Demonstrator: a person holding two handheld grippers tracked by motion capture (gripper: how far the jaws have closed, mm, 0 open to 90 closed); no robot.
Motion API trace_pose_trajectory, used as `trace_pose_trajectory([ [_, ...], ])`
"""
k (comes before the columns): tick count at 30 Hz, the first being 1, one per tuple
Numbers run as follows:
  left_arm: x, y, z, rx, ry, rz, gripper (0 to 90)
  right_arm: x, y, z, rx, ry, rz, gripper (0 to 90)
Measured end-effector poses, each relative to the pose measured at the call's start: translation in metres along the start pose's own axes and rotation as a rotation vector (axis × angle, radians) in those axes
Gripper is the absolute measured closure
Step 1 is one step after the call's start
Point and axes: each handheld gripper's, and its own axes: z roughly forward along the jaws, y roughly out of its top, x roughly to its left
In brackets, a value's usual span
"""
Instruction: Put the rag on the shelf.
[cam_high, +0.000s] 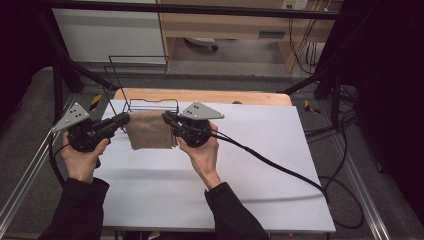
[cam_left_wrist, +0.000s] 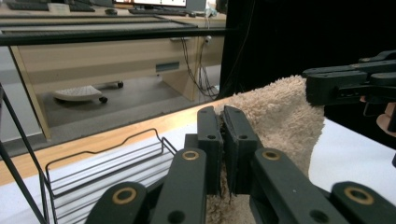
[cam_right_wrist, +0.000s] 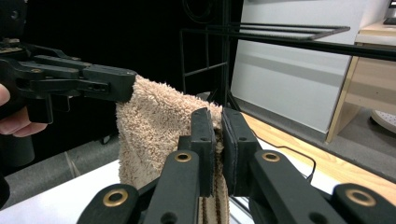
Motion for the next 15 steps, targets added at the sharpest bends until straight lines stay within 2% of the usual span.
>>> trace_pose_trajectory([
  [15, 0.014, 0.014, -0.004, -0.055, 0.047, 0.011, 86.1, 0.000, 0.018, 0.019, -0.029, -0.006, -0.012, 84.2],
])
